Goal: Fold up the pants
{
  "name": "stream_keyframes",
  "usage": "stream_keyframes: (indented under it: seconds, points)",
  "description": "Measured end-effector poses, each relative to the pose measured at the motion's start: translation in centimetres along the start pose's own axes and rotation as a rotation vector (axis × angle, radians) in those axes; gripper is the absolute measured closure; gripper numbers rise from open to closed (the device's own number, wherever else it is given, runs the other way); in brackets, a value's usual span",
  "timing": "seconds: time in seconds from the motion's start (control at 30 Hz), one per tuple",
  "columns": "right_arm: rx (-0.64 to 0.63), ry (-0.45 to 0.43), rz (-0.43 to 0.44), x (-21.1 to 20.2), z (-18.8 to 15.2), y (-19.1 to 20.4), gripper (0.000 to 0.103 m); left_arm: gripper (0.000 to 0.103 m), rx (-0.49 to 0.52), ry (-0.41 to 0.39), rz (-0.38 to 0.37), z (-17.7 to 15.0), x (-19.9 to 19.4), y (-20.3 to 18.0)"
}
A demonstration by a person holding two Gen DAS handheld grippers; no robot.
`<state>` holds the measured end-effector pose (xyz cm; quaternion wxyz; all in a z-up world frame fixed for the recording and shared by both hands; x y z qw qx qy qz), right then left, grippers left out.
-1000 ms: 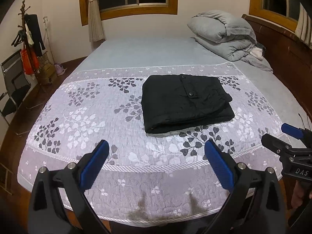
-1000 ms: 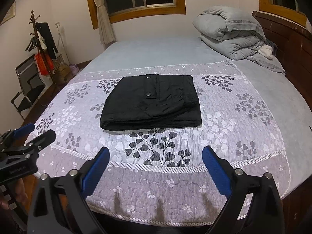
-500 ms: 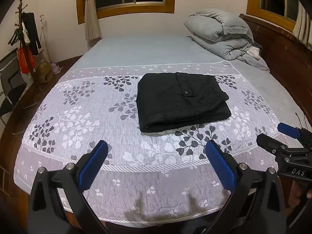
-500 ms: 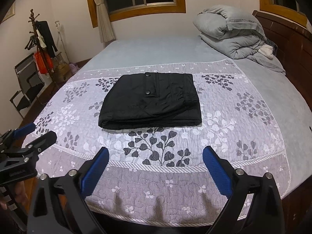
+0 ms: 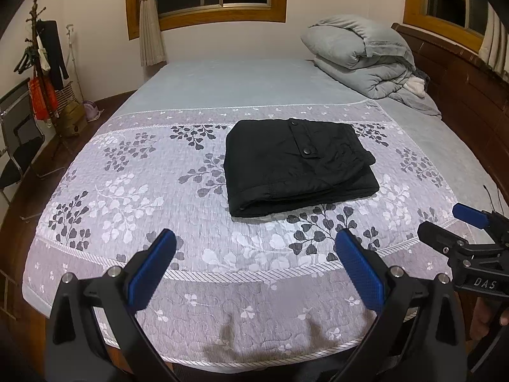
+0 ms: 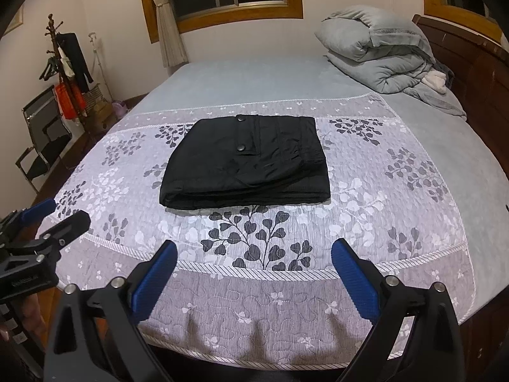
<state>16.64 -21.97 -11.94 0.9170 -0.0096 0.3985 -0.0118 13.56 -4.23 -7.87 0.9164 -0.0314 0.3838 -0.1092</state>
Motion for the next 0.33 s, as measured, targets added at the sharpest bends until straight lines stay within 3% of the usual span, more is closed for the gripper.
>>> stream_keyframes:
  seconds: [0.33]
  points:
    - [0.013,-0.007,0.002,-0.13,0.04,-0.19,0.004,0.003,-0.013,0.028,-0.002,-0.12,0.51,0.02]
Point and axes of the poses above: each gripper's, at about its wrist camera, not at the fingertips, and x roughly the way its jaws point, y to its left, z to its top, the point moved 6 cm from there along x, roughly the way its jaws point, and after that the axes turned 10 degrees about -z, right-handed, at the moved point
